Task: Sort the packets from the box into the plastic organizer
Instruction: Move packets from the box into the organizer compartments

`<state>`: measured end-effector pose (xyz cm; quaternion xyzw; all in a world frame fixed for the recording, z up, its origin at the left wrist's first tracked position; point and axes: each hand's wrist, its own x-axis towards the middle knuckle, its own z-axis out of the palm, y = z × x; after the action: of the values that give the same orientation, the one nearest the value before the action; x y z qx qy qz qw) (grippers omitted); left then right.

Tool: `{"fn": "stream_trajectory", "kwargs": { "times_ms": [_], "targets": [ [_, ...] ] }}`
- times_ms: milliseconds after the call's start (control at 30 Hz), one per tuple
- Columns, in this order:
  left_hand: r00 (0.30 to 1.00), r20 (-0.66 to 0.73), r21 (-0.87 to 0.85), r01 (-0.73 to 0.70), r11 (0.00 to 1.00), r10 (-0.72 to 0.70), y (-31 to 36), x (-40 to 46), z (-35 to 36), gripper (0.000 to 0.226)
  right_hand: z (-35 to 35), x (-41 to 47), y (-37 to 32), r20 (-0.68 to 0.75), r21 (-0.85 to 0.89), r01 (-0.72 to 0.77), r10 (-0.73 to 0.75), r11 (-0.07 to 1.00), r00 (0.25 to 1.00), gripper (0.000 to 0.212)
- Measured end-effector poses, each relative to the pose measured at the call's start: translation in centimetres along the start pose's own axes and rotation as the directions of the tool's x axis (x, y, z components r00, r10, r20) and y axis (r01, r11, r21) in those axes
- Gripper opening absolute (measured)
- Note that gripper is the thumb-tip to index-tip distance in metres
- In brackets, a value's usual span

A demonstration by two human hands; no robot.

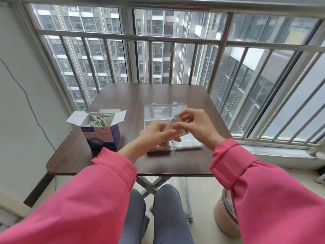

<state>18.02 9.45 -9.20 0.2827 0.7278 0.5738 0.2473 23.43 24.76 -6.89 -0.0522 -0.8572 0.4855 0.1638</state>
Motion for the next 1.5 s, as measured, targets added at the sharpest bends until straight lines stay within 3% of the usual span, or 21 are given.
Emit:
{"fn": "stream_trajectory", "kwargs": {
  "times_ms": [200, 467, 600, 767, 900, 1033, 1267, 1367, 1500],
  "targets": [
    [1.000, 0.010, 0.036, 0.014, 0.999, -0.014, 0.1, -0.3, -0.6, 0.022, -0.2, 0.2, 0.4, -0.003, 0.170, -0.037, 0.038, 0.985, 0.999, 0.010],
    [0.999, 0.023, -0.067, -0.021, 0.998, 0.023, 0.6, -0.6, -0.7, 0.012, -0.8, -0.5, -0.1, -0.035, 0.214, -0.088, 0.098, 0.973, 0.995, 0.004],
    [1.000, 0.029, -0.106, 0.004, 0.994, -0.001, 0.5, -0.8, -1.1, 0.010, -0.7, -0.5, 0.1, -0.047, 0.255, -0.133, 0.149, 0.958, 0.988, 0.012],
    [1.000, -0.002, -0.090, -0.003, 0.996, 0.003, 0.4, -1.0, -1.5, 0.012, -0.4, -0.6, 0.1, -0.007, 0.542, -0.174, 0.212, 0.822, 0.977, 0.016],
    [1.000, -0.020, -0.053, 0.012, 0.999, -0.013, 0.5, -1.1, -1.4, 0.010, -0.4, -0.7, 0.3, 0.006, 0.454, -0.163, 0.180, 0.876, 0.984, 0.003],
    [0.999, -0.042, -0.074, 0.022, 0.997, -0.025, 0.5, -1.2, -1.7, 0.008, -0.6, -0.9, 0.3, 0.001, 0.404, -0.161, 0.176, 0.901, 0.984, 0.019],
    [0.994, -0.101, 0.012, 0.046, 0.999, -0.045, 0.6, -1.5, -2.3, 0.012, -0.1, -1.0, -0.1, 0.026, 0.276, -0.158, 0.157, 0.948, 0.987, 0.018],
    [0.972, -0.233, 0.085, 0.065, 0.994, -0.044, 0.0, -1.5, -3.0, 0.007, 0.3, -0.8, 0.1, -0.018, 0.220, -0.208, 0.218, 0.953, 0.976, 0.020],
    [0.898, -0.435, 0.102, 0.117, 0.988, -0.062, -0.6, -1.2, -3.8, 0.016, 1.6, -0.6, 0.9, -0.011, 0.156, -0.272, 0.277, 0.949, 0.961, 0.021]
  ]
}}
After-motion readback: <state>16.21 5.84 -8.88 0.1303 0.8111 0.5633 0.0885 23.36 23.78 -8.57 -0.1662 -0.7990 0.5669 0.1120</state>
